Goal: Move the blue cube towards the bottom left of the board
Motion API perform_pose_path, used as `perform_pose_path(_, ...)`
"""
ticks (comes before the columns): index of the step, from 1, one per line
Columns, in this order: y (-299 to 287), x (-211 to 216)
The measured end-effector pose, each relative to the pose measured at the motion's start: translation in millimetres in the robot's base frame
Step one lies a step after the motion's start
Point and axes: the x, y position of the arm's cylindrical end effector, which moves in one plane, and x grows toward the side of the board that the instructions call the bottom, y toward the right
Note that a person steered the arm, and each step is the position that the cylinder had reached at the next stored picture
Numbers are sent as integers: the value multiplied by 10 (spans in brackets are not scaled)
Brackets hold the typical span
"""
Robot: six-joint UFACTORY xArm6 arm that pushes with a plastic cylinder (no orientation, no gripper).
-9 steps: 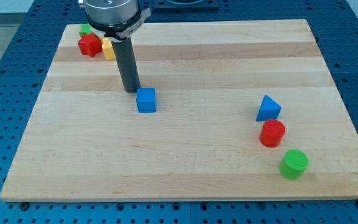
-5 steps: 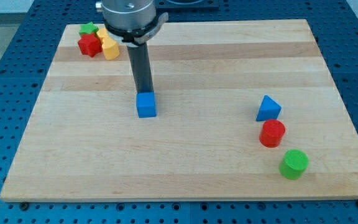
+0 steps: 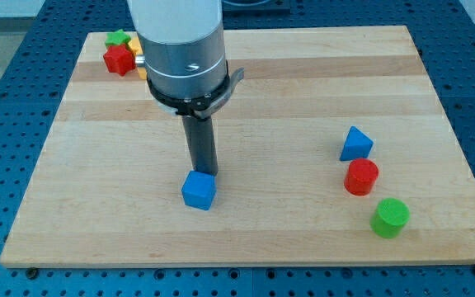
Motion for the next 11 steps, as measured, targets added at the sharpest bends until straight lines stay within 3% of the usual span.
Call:
perform_pose_path(1, 282, 72)
perform_pose_path(3, 291, 241)
perform_pose_path(6, -373, 281)
perform_pose_path(9, -1389, 517)
perform_pose_path(11, -1325, 370)
